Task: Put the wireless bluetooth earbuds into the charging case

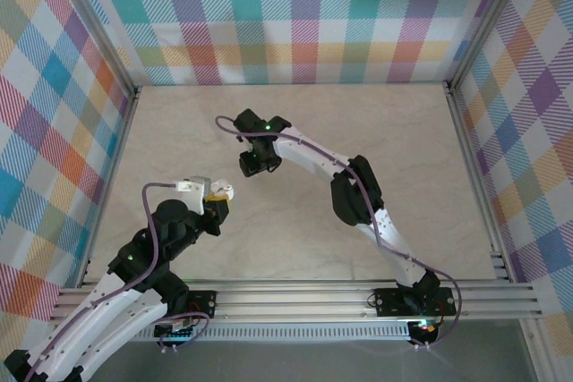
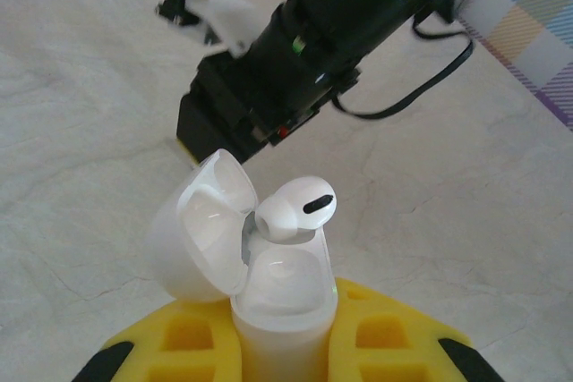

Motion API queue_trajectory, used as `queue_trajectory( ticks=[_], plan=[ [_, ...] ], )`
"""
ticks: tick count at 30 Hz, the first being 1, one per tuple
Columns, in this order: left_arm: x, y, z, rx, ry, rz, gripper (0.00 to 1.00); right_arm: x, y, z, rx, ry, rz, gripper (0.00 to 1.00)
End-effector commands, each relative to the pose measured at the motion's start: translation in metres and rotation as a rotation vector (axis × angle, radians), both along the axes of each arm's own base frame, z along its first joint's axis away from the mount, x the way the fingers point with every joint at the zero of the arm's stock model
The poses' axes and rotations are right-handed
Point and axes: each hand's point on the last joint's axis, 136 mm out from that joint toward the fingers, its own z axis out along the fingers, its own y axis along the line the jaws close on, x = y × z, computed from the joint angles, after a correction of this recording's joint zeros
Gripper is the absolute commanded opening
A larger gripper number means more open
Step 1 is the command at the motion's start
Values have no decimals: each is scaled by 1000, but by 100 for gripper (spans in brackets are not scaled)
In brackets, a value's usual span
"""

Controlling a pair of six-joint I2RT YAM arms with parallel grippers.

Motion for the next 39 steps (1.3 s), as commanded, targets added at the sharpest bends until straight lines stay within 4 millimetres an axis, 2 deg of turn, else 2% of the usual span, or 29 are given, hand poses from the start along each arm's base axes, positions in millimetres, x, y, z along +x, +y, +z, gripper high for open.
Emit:
queue_trajectory(
  ticks=[1, 15, 28, 33, 39],
  plan=[
    [-1, 3, 15, -30, -18, 10, 0, 3, -7, -7, -60, -18, 40, 49],
    [4, -4, 11, -47, 0, 3, 0, 9, 12, -10, -27, -91, 216, 52],
    [5, -5, 8, -43, 8, 3, 0, 8, 27, -30, 6, -91, 325, 52],
    [4, -4, 7, -38, 10, 6, 0, 6, 23, -37, -12, -75, 323, 49],
    [5, -4, 6, -40, 8, 5, 0, 2, 13, -41, -58, -56, 314, 40]
  ],
)
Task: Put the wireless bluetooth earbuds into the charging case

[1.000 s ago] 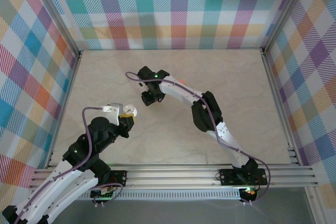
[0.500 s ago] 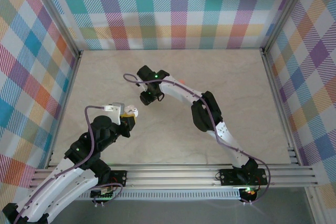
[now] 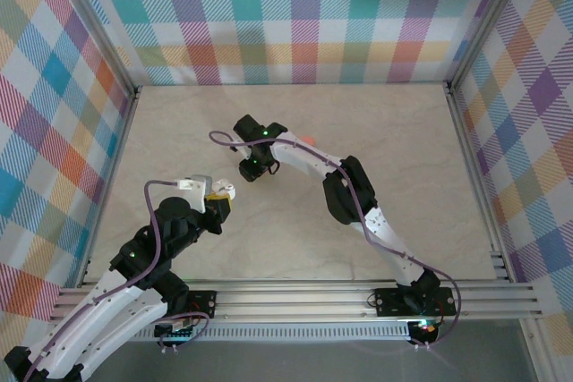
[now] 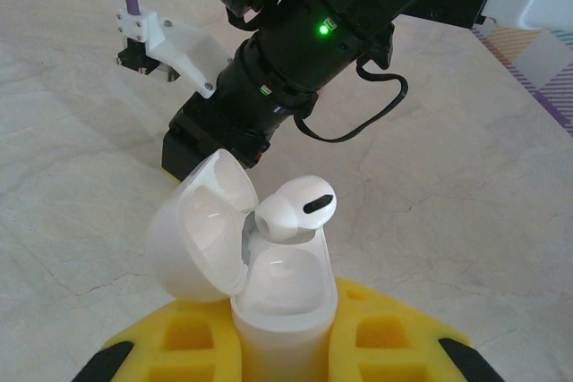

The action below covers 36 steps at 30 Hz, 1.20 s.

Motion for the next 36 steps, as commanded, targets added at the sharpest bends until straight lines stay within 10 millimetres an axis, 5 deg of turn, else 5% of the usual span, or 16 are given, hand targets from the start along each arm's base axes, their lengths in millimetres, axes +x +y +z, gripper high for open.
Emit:
queue_trajectory(
  ticks=[1, 13, 23, 30, 36],
  plan=[
    [2, -2, 10, -30, -24, 0, 0, -7, -6, -7, -40, 24, 14, 39],
    [2, -5, 10, -42, -21, -16, 0, 0, -57, 2, -113, 33, -221, 33],
    [7, -28, 13, -86, -6, -93, 0, -2, -122, 18, -2, 102, -455, 28],
    [14, -36, 12, -96, 16, -101, 0, -7, -113, 35, 84, 81, -358, 31],
    [14, -35, 13, -103, 25, -89, 0, 1, -72, 50, 163, 66, -229, 41]
  ],
)
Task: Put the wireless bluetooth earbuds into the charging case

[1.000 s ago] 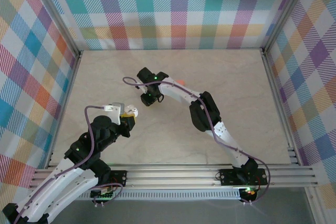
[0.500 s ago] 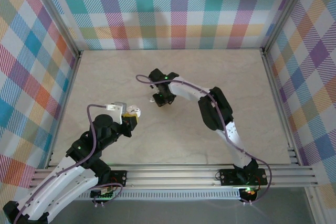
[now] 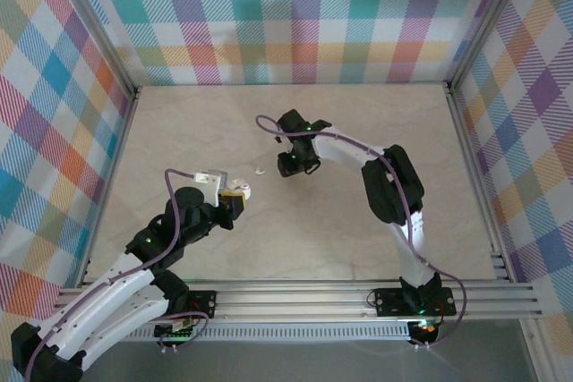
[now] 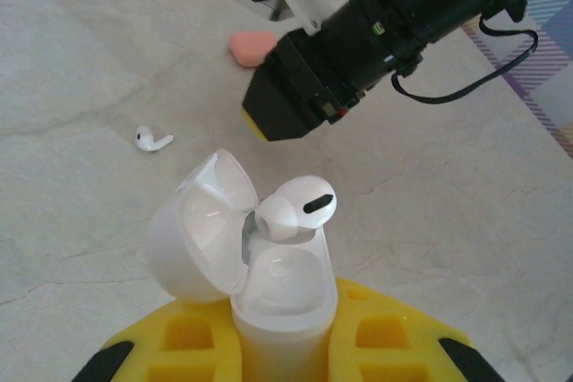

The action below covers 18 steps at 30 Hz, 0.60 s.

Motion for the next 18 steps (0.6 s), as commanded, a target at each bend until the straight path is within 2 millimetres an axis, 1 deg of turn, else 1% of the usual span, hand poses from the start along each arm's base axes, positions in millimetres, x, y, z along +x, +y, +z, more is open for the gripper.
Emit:
queue_trajectory(
  ticks=[1, 5, 8, 10, 11, 13, 18],
  plan=[
    [4, -1, 23, -52, -40, 12, 0, 8, 40, 20, 83, -62, 123, 42],
    [1, 4, 22, -38, -36, 22, 0, 12, 67, 18, 32, -102, 214, 44],
    [-1, 7, 23, -35, -38, 30, 0, 16, 79, 10, -10, -112, 246, 45],
    [-2, 9, 26, -38, -50, 35, 0, 18, 82, 2, -34, -99, 243, 46],
    [-5, 12, 19, -18, -28, 38, 0, 19, 83, -2, -45, -92, 239, 46],
    [-6, 14, 19, -11, -29, 42, 0, 21, 82, -9, -60, -78, 229, 48],
    [-7, 17, 17, 2, -35, 48, 0, 17, 86, -19, -56, -52, 247, 50]
  ],
)
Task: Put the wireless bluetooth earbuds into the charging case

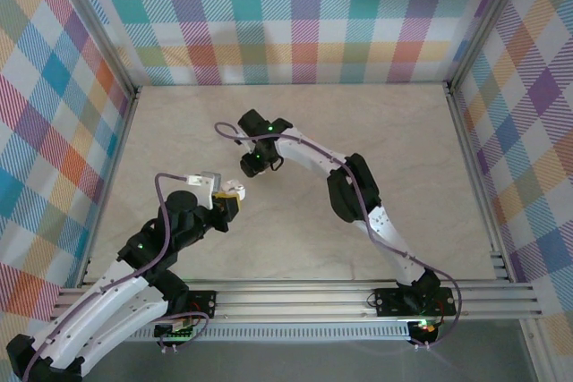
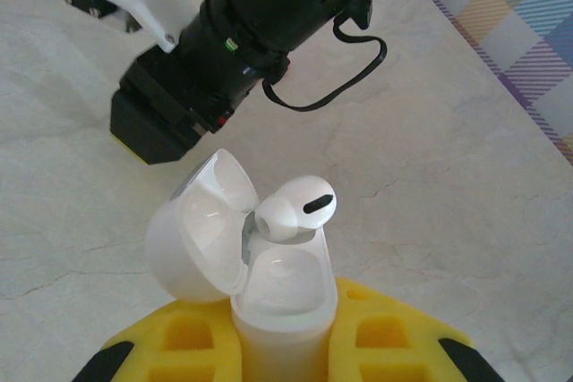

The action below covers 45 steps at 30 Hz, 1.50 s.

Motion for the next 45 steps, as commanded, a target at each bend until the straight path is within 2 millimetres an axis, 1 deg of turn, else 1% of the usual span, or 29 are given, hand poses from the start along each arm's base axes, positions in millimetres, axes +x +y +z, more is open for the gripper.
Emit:
queue_trajectory(
  ticks=[1, 4, 10, 17, 24, 29, 33, 38, 39, 41, 44, 45],
  plan=[
    [2, 4, 10, -2, -23, 20, 0, -2, -5, 4, -21, 11, 18, 50],
    [3, 3, 9, 1, -22, 18, 0, -3, -6, -2, -34, 18, 24, 48],
    [4, 3, 7, 9, -17, 15, 0, -5, -9, -10, -59, 20, 26, 38],
    [5, 3, 7, 11, -19, 20, 0, -11, -12, -15, -130, -5, 40, 36],
    [5, 2, 8, 8, -19, 15, 0, -15, -14, -14, -147, -3, 26, 28],
    [3, 3, 9, 1, -19, 16, 0, -7, -24, -4, -171, -37, -41, 23],
    [2, 2, 12, -12, -24, 12, 0, 5, -47, 11, -184, -51, -158, 21],
    [4, -6, 17, -30, -22, -17, 0, 10, -84, 29, -130, -13, -308, 21],
    [4, -9, 16, -30, -16, -28, 0, 10, -96, 33, -113, -8, -347, 21],
    [8, -16, 21, -50, -28, -47, 0, 8, -117, 37, -82, 11, -413, 21],
    [14, -28, 21, -66, -17, -80, 0, -1, -155, 38, -39, 70, -528, 21],
    [16, -32, 20, -70, -13, -89, 0, -6, -173, 37, -36, 92, -581, 21]
  ],
)
